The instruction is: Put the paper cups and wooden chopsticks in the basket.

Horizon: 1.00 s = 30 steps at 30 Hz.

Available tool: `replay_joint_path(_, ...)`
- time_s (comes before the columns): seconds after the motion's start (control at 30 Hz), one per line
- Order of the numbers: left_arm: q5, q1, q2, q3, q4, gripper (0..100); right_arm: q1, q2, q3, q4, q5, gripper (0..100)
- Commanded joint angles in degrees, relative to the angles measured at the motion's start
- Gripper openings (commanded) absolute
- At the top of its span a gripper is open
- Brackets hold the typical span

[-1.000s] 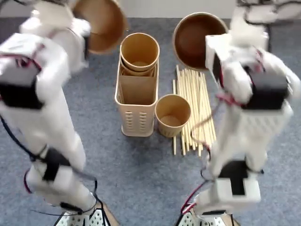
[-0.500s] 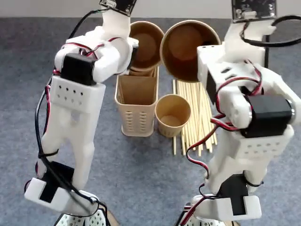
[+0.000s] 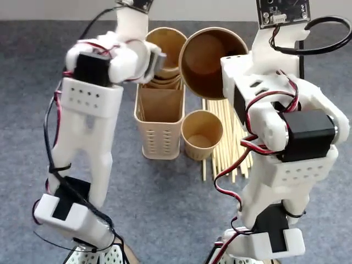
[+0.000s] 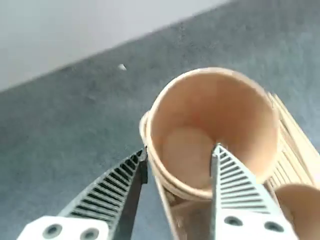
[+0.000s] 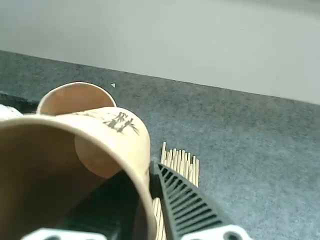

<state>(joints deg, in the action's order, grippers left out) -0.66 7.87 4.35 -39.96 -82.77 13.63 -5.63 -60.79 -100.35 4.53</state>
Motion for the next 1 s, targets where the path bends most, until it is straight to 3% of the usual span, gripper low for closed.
replay_joint_path(0.0,0.4,-3.4,-0.5,-10.3,-0.3,24,1.6,-1.1,0.1,0.4,0.4,0.5)
replay_joint_path(0.27,0.6,-13.3,-0.5,-14.9,0.2,24,5.4,0.4,0.8,7.5,0.3,0.5)
replay_joint_path(0.57,0.4,-25.8,-0.4,-14.8,-2.5,25,8.4,13.2,4.0,16.9,-2.7,0.5)
replay_joint_path(0.97,0.4,-30.6,-0.3,-4.4,0.3,25,8.5,23.5,3.6,17.4,-3.6,1.0)
